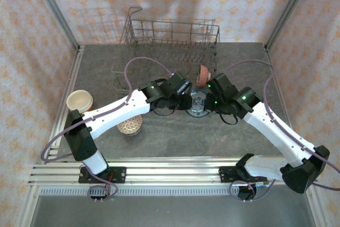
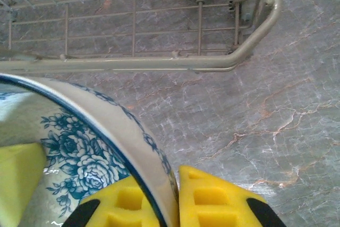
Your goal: Load the bowls into the dish rack
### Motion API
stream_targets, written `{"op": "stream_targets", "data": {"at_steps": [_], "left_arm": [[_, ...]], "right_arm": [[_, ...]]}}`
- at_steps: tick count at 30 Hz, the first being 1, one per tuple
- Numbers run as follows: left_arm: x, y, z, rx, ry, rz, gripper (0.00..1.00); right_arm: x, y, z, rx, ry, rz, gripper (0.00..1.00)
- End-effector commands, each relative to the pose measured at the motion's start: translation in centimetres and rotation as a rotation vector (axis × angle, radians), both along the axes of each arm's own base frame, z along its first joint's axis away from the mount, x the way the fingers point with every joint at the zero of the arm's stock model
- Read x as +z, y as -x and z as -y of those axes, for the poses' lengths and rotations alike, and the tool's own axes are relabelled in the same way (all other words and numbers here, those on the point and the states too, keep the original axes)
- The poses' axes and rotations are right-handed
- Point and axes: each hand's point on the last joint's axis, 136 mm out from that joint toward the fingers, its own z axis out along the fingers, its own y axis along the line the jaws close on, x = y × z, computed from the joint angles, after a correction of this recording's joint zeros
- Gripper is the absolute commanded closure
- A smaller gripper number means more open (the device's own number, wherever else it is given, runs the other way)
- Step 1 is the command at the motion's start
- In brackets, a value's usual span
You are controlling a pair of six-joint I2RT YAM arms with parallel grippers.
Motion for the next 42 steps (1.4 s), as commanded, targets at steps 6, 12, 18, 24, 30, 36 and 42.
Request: {"op": "stream_targets", "data": {"at_steps": [6,12,18,24,30,36,42], "left_arm": [[4.7,-2.2,-0.4,-0.007,-0.01,0.121,0.49],[9.6,-4.0,-4.6,0.04,-0.054,0.247,0.37],[12.5,-4.9,-10.9,0.134,-0.108,0.337,0.32],[13.2,-5.8,-18.5,0.267,-0.154,0.365,0.27],[12.4,-7.1,-23.3,0.339,-0.174,0.331,0.26],[11.3,-7.9,-25.8,0.372,-0.185,0.3,0.25],[9.9,-8.7,-27.1,0.382,-0.161,0.262,0.25]], "right_arm": [[2.3,-1.9,2.4,-0.161,0.06,0.107,0.91],[5.6,-4.1,3.3,-0.256,0.073,0.224,0.95],[8.7,-7.4,4.6,-0.377,0.228,0.306,0.97],[11.1,-11.2,5.6,-0.493,0.452,0.379,1.0],[12.0,-15.0,4.4,-0.559,0.578,0.421,1.0],[12.0,-17.9,2.6,-0.574,0.756,0.465,1.0],[10.3,-19.3,1.0,-0.559,0.832,0.482,1.0]]}}
